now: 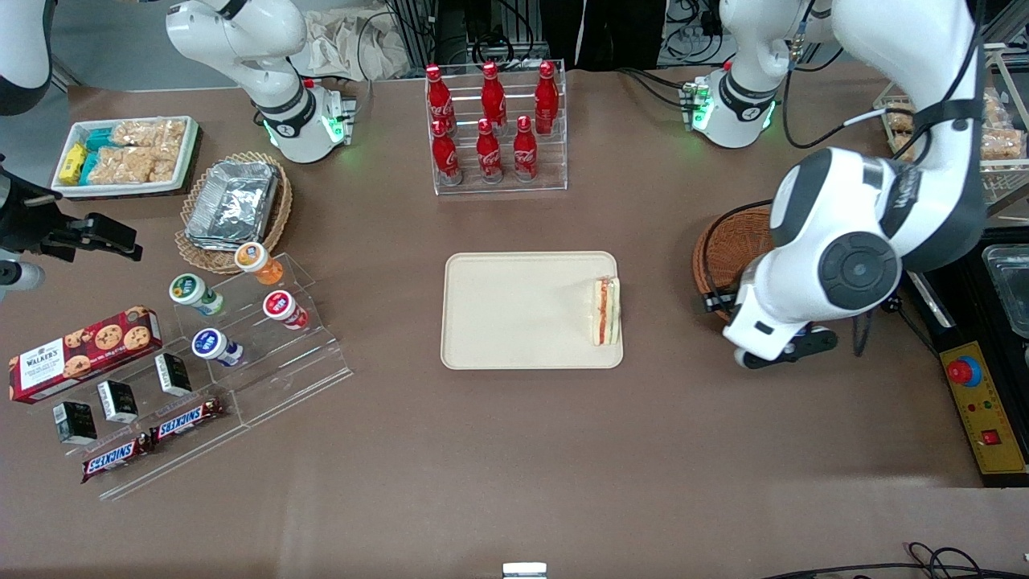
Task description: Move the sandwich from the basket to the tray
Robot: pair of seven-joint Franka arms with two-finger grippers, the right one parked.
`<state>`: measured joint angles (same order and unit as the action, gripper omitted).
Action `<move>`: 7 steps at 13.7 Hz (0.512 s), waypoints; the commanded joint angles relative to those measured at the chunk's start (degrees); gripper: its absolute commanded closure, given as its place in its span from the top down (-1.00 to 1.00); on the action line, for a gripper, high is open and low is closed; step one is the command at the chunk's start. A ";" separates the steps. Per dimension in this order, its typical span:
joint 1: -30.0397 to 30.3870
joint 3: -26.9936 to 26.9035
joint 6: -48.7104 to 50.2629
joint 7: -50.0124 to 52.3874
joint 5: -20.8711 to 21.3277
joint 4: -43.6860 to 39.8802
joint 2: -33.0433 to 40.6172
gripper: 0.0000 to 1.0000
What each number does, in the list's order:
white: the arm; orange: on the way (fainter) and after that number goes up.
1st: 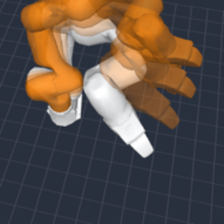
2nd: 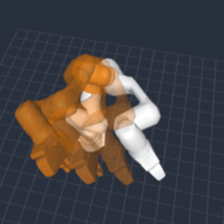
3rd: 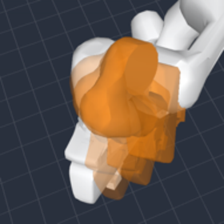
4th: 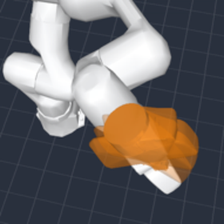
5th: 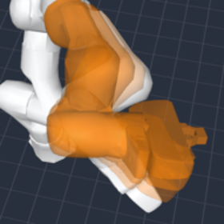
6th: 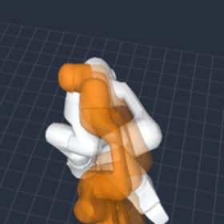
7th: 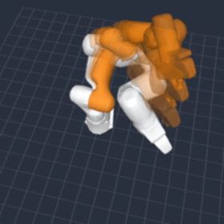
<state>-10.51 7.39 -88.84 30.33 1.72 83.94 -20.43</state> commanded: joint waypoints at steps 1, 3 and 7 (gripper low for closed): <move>2.76 0.52 0.16 -5.78 2.67 3.95 4.78 0.99; 5.14 0.52 0.16 -11.57 3.37 4.13 6.45 0.99; 9.10 -1.66 0.24 -22.91 3.73 4.65 10.32 0.99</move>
<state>-2.89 6.59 -88.61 12.71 4.68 86.21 -13.66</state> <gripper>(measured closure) 0.000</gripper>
